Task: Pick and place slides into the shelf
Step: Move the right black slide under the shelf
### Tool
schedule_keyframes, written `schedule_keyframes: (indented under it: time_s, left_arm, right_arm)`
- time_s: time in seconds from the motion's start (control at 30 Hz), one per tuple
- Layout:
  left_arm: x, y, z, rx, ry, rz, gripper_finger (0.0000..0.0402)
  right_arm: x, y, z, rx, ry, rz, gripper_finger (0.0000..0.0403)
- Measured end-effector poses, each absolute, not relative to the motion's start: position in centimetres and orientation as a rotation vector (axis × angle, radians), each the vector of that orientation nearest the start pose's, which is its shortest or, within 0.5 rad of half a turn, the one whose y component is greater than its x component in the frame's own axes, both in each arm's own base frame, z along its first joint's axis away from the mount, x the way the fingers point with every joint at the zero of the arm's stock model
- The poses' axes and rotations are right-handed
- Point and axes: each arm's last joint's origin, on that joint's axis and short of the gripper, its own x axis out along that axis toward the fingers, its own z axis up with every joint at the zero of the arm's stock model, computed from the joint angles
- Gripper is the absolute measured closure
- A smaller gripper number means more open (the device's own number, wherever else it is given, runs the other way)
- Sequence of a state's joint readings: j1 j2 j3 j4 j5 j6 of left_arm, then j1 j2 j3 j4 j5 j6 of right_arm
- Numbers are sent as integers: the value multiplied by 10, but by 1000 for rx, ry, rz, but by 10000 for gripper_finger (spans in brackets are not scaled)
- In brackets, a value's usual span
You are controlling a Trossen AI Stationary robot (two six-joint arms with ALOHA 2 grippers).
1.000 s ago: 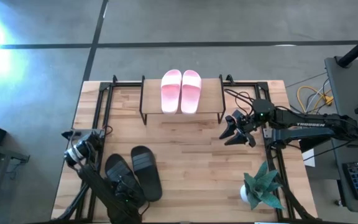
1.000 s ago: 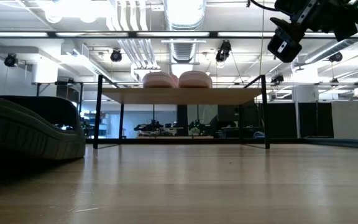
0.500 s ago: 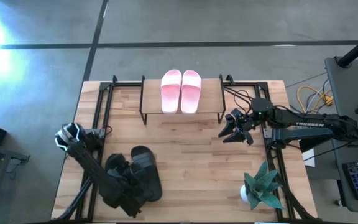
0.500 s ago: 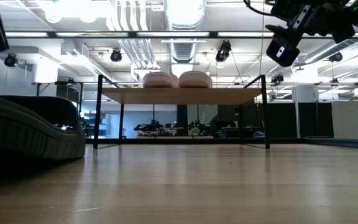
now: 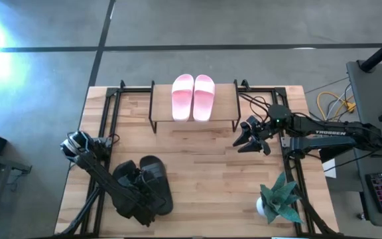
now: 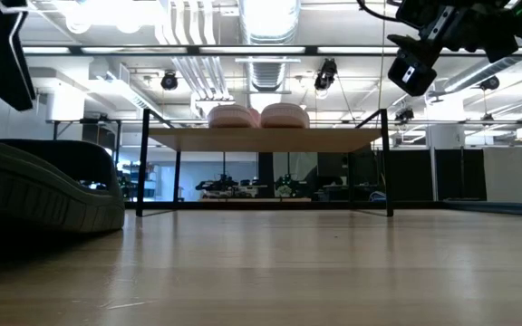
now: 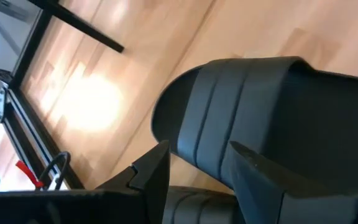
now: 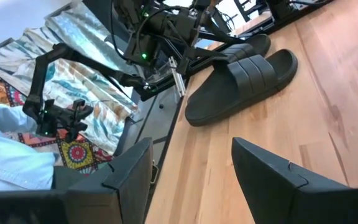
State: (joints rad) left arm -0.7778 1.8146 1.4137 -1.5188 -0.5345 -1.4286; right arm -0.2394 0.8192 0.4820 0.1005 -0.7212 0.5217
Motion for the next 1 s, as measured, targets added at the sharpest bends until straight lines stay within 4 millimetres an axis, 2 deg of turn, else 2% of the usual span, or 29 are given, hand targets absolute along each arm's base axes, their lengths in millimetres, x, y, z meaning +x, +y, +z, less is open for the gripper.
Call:
schedule_keyframes:
  time_s: [0.2,0.47,0.63,0.87,1.0]
  left_arm:
    - [228,-197,221,65,1124,836,256]
    - [239,-202,216,66,1065,740,256]
    - [242,-201,210,46,1043,738,256]
    - [243,-203,210,-26,1113,704,256]
    - [244,-206,207,-4,1132,647,256]
  right_arm:
    - [177,-24,251,618,333,416,193]
    - [176,-23,247,633,374,406,193]
    - [176,-24,247,625,372,405,193]
    - [176,-24,246,632,377,401,193]
    - [176,-24,246,632,377,401,193]
